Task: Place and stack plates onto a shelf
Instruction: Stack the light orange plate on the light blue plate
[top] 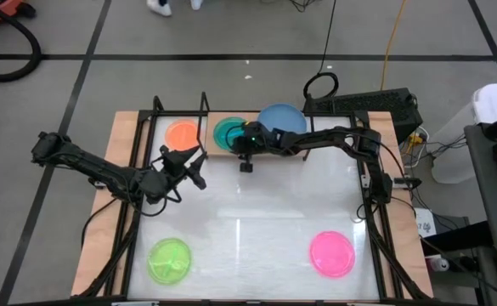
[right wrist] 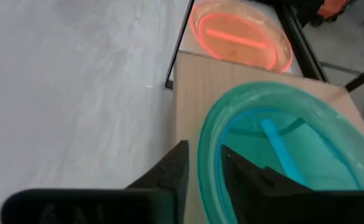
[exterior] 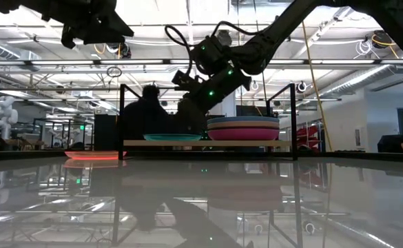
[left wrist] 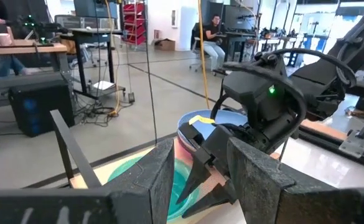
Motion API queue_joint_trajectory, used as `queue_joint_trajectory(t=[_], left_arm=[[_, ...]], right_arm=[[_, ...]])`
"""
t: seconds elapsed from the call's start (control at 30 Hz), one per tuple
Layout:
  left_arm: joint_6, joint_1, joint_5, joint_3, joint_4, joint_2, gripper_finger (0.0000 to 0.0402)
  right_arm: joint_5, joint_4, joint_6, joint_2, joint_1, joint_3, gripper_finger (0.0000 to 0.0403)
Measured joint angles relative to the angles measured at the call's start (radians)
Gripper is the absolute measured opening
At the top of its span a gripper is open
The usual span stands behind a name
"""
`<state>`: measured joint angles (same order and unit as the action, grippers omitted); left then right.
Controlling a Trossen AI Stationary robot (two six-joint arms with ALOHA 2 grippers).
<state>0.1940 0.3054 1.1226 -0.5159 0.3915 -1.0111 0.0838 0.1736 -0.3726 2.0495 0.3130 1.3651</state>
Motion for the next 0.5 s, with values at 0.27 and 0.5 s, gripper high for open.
queue_joint_trajectory(t=[0.27,0.5], left_arm=[[0.024,0.0,-0.057,0.0,0.03,-0.009,0.0154],[0.139,0.0,-0.137,0.0,0.025,-0.109,0.0154]], right_arm=[[0.006,-0.287,0.008,-0.25,-0.081,-0.003,0.0115],[-0.082,-0.377,0.027,-0.621,-0.3,-0.236,0.0108]])
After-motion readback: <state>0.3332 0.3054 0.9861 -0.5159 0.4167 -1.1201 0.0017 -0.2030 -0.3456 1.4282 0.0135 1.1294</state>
